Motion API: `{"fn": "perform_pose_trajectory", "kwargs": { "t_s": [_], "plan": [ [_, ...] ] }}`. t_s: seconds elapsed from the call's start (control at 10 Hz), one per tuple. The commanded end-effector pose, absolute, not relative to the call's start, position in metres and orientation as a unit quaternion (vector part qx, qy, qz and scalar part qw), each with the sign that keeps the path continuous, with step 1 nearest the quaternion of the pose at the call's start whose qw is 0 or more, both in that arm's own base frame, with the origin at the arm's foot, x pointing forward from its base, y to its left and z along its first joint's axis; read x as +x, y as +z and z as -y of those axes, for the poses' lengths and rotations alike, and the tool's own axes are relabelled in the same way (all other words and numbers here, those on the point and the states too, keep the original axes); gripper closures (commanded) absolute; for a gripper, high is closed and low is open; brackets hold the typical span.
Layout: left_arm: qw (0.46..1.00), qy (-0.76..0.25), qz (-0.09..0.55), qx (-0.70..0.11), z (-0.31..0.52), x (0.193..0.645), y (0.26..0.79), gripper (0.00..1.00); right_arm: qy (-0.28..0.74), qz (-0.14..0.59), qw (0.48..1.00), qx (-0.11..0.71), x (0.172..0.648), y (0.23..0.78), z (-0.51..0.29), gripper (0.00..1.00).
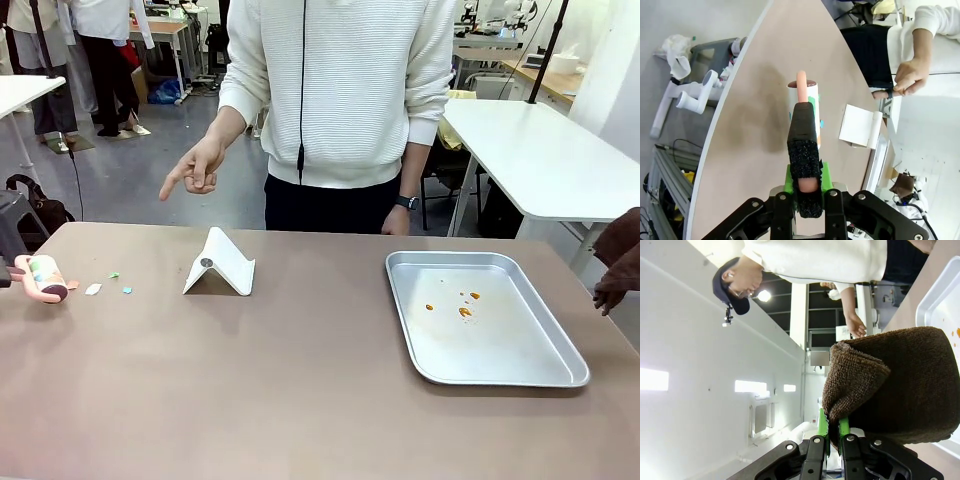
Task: Clean the surface of the table.
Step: If a person points to the right, clean the right side of the table with your right hand, and if they point to the left, clean the left side with your left hand.
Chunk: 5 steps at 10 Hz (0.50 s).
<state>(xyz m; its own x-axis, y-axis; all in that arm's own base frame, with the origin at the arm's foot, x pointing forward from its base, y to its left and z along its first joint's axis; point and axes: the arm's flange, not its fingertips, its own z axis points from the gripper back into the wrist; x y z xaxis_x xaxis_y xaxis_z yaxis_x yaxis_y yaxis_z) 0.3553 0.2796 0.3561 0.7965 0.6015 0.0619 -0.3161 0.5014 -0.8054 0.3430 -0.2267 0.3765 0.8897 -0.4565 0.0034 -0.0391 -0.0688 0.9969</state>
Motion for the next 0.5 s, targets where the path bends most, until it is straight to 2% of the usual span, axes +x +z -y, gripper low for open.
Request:
{"fn": "perform_pose_trajectory", "kwargs": {
  "t_s": [0.0,0.4],
  "plan": [
    [0.852,0.277,0.148,-0.419,-0.274,0.358,0.352,0.78,-0.151,0.172,0.663,0.712,0.341,0.382,0.225,1.00],
    [0.871,0.249,0.091,-0.413,-0.270,0.383,0.341,0.78,-0.151,0.172,0.663,0.712,0.341,0.382,0.225,1.00]
  ]
}}
